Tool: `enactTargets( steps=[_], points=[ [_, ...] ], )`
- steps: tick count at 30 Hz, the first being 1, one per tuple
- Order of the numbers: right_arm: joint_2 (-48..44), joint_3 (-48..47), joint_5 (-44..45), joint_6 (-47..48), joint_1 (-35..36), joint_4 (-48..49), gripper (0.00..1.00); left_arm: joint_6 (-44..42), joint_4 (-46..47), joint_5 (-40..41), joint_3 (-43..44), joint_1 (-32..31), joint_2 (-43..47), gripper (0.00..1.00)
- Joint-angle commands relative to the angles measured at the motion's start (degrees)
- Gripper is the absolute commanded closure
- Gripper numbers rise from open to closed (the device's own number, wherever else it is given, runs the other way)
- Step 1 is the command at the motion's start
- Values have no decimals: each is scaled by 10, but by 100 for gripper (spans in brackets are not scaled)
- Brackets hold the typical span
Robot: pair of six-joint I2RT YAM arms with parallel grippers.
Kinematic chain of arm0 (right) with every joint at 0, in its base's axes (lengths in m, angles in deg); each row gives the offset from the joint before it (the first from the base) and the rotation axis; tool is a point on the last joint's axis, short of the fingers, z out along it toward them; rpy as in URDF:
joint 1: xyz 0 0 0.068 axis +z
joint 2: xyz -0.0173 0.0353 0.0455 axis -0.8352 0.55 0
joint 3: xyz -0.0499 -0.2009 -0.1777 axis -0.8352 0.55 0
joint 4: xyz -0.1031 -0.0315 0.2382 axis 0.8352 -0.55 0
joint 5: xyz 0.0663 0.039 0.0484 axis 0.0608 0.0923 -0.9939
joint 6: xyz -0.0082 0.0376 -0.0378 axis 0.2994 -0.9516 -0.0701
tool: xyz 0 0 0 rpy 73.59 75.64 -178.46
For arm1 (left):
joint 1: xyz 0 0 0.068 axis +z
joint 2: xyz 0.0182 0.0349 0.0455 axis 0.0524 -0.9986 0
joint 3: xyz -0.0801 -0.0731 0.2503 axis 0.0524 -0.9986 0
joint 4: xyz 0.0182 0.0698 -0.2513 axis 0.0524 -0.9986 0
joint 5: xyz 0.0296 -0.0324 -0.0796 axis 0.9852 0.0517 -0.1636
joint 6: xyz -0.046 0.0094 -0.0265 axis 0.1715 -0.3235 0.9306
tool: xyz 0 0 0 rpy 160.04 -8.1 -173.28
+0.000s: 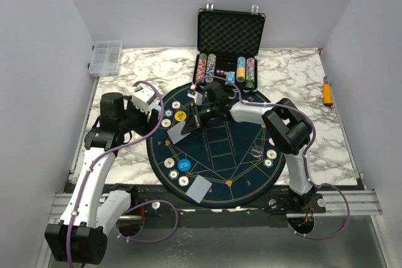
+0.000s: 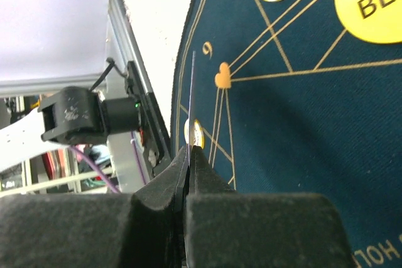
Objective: Distribute texas hold em gaming equipment
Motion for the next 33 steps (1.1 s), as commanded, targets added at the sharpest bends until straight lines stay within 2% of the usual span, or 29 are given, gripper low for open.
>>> enactTargets(
  steps=[1,12,15,16,18,22,28,33],
  points=[
    [34,-20,75,-34,20,56,99,7,18,-28,14,11,1,100],
    [127,-90,91,-80,51,68,99,0,12,-32,5,28,14,100],
    [142,-105,114,-80,55,48,96,-3,9,-34,2,30,17,100],
    [144,-110,131,-75,57,34,93,-4,8,-35,2,31,17,100],
    [145,-118,167,-66,60,-4,78,-5,7,-34,3,32,14,100],
    [135,-119,213,-63,65,-52,61,-7,5,-37,4,34,11,100],
    [106,-110,271,-61,66,-119,54,-7,7,-44,1,35,7,100],
    [72,-83,296,-53,66,-153,36,-5,8,-48,4,36,1,100]
  ],
)
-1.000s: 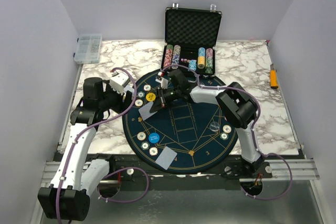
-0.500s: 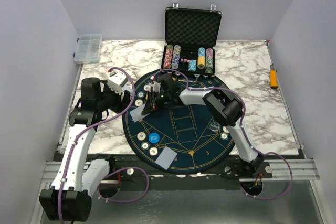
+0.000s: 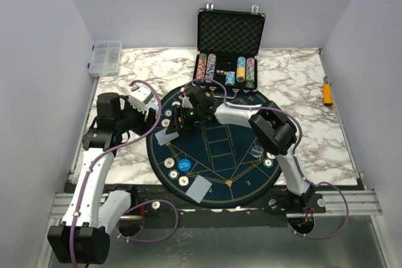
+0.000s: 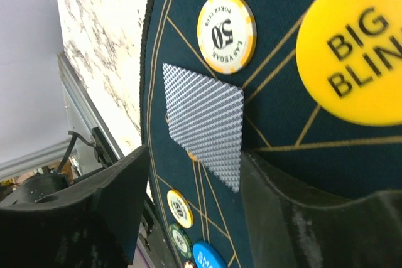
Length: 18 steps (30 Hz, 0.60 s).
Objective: Distribute texas hold em gaming equipment
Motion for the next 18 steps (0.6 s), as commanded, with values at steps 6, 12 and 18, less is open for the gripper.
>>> enactTargets(
  steps=[6,12,18],
  points=[
    [-52,33,91,58,-11,-121,20,-5,10,-30,2,5,-3,100],
    [-133,38,20,140,-29,-144,1,-22,9,-41,2,5,0,100],
    [-241,72,-112,226,-94,-160,0,-50,-7,-61,21,4,-22,100]
  ],
)
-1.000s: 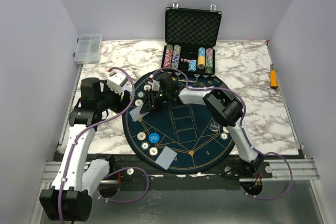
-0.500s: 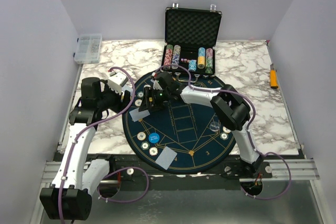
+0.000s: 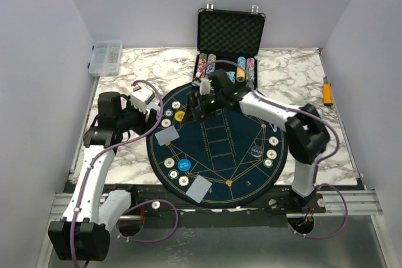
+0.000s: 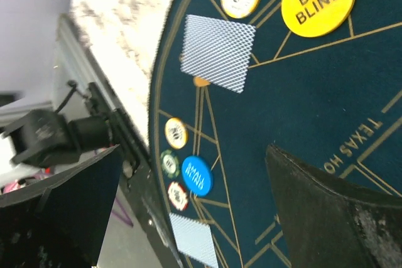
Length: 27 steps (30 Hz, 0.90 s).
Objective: Distribute texas hold em gaming equipment
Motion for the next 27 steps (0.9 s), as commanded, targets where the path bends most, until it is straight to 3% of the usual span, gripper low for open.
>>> enactTargets(
  steps=[1,8,11,16,27],
  points=[
    [-101,22,-100,85,-55,-21,0,-37,-8,-54,22,-1,-11,100],
    [-112,-22,-232,105,-95,-69,0,-72,-13,-51,23,-78,-24,100],
    [-123,8,-260,34,-95,0,0,-71,1,-38,25,-121,-32,100],
    [-119,35,-281,-24,-94,61,0,-73,14,-25,35,-178,-45,100],
    [-91,18,-281,-40,-68,76,2,-69,29,19,52,-256,-67,100]
  ],
)
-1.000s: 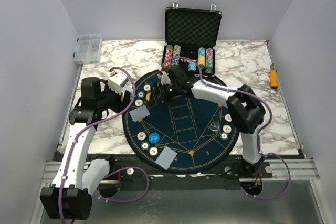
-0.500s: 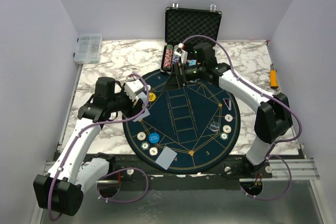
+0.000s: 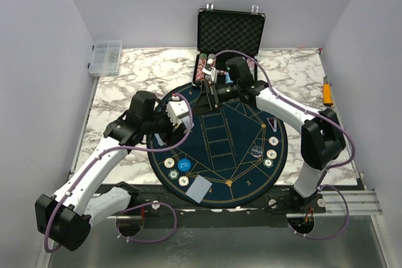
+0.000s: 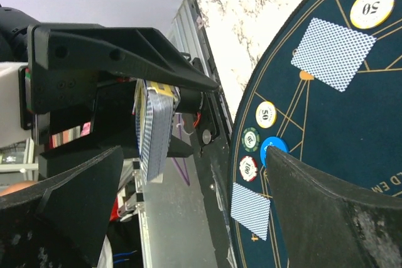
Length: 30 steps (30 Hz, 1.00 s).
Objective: Distribute texas hold em gaming equipment
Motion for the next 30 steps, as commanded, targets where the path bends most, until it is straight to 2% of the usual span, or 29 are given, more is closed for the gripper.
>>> enactTargets(
  steps=[1,8,10,13,15,24,27,30],
  points=[
    [19,-12,-23,-20,15,26,3,-8,24,24,25,-27,-5,100],
    [27,-13,-18,3,26,2,10,-3,25,28,40,-39,-13,100],
    [28,-11,-18,27,28,-9,16,-4,25,27,44,-41,-15,100],
    [37,-20,-16,59,29,-50,33,-2,27,25,50,-43,-22,100],
    [37,-27,-9,75,28,-76,39,-2,28,28,51,-43,-23,100],
    [17,-13,-28,97,-19,-119,54,-16,29,37,24,-43,-1,100],
    [8,-12,-31,115,-24,-135,56,-14,29,35,24,-43,1,100],
    [-6,-8,-51,100,-24,-112,49,-15,29,33,25,-42,0,100]
  ],
)
